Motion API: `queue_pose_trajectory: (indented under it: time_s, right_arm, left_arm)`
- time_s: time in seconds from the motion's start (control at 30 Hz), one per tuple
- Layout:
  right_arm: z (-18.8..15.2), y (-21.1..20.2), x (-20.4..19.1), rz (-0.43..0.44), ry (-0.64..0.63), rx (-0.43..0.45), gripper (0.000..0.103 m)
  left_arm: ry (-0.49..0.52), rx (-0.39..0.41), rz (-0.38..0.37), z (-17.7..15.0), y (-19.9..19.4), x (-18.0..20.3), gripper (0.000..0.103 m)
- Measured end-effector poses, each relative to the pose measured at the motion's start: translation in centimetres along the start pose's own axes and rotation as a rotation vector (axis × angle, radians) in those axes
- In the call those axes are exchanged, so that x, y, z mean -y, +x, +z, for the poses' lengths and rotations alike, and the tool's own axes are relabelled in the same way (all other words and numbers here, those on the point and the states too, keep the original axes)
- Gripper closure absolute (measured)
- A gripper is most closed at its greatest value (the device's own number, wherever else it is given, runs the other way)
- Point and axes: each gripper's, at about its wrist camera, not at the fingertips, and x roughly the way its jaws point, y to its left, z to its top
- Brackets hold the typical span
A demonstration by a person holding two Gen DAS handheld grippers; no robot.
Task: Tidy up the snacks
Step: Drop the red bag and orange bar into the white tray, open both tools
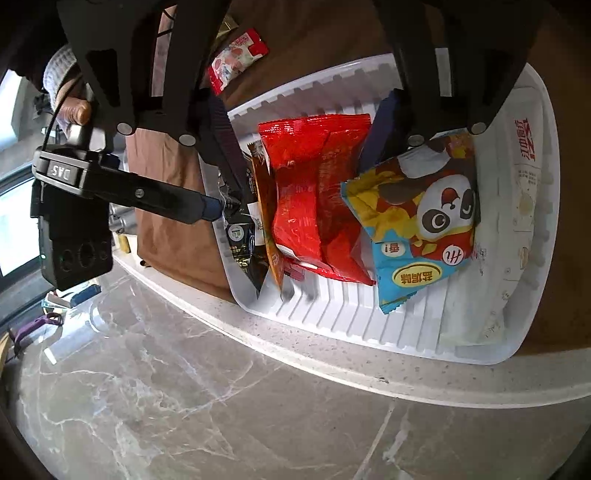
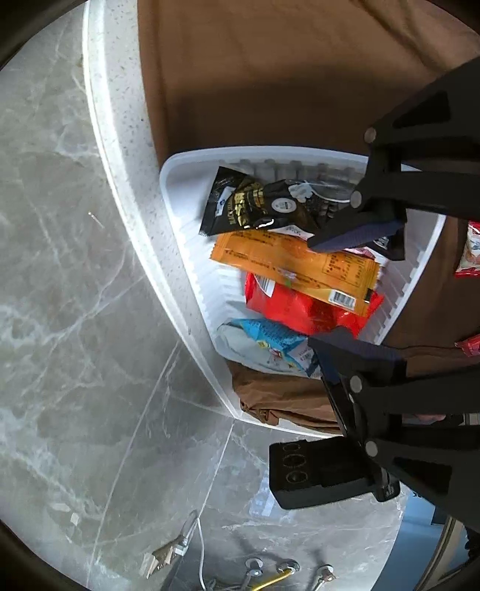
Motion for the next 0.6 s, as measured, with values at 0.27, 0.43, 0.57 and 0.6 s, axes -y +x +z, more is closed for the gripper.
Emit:
queue_pose_trajectory:
  time_s: [0.27, 0.43, 0.57, 0.6]
  right_arm:
    - [-2.9, -3.5, -2.2, -0.026, -0.124, 0.009, 0.048]
    - [-6.5, -5.3, -3.6, -0.09, -0.277, -0.026, 0.047]
    - [-10.1, -5.4, -4.5, -0.159, -0.469, -0.127, 0.047]
    - [-11.1, -5.2, -4.7, -0.183, -0.526, -0.162, 0.047]
  left_arm:
    - [-0.003, 0.036, -0.021, -1.7, -2.4, 0.6, 0.036]
    - [0.038, 0.042, -0.028, -4.1, -4.5, 2.1, 0.036]
    - [0.088, 0.009, -0.028, -7.3, -5.6, 3.7, 0.036]
    - [0.095, 0.0, -0.029, -8.2, -5.9, 3.9, 0.036]
